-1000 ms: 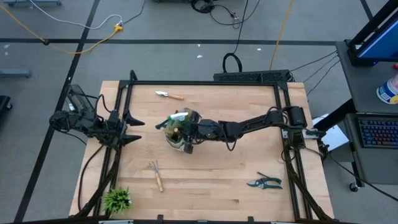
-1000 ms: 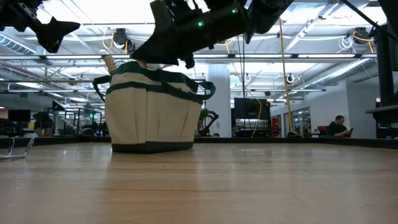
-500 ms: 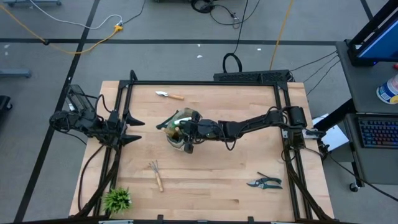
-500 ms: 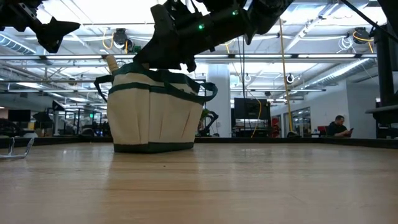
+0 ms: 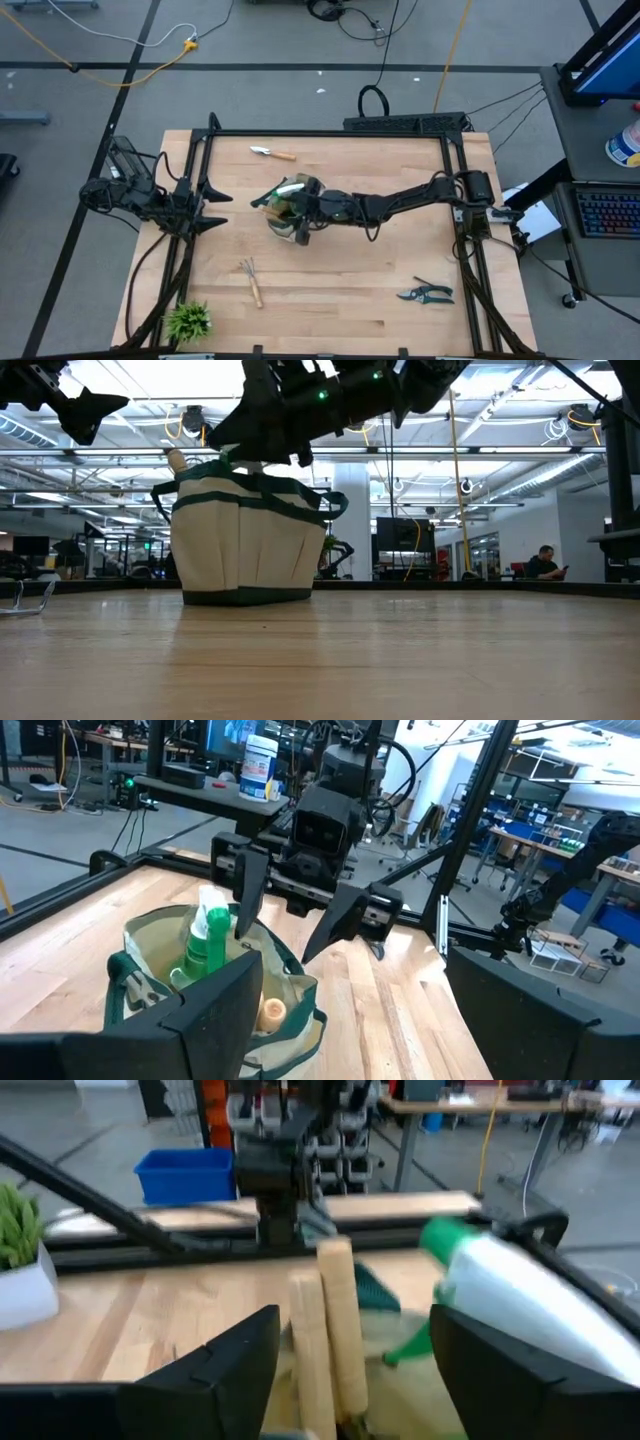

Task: Pick & Place Garden tools in Gardening bag
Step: Put the brown trowel into the green gardening bag

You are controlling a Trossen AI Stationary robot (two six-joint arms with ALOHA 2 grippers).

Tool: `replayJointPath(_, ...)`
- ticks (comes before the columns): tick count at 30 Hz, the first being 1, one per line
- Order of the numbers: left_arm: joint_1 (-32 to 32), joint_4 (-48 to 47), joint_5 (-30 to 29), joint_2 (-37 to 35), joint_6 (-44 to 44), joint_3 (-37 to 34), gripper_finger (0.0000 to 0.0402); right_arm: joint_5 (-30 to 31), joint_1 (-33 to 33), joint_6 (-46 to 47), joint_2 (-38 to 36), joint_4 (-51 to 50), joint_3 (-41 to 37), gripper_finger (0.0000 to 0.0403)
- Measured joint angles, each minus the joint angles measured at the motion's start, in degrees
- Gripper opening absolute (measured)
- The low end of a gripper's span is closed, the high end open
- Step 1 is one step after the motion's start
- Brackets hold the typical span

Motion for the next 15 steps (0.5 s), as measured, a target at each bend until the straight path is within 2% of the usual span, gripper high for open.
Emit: replayJointPath(15, -0.01, 0.04, 0.07, 0.00, -0.15, 0.00, 0.0324, 0.00, 0.02, 1.69, -0.16, 12.77, -0.02, 0.0250)
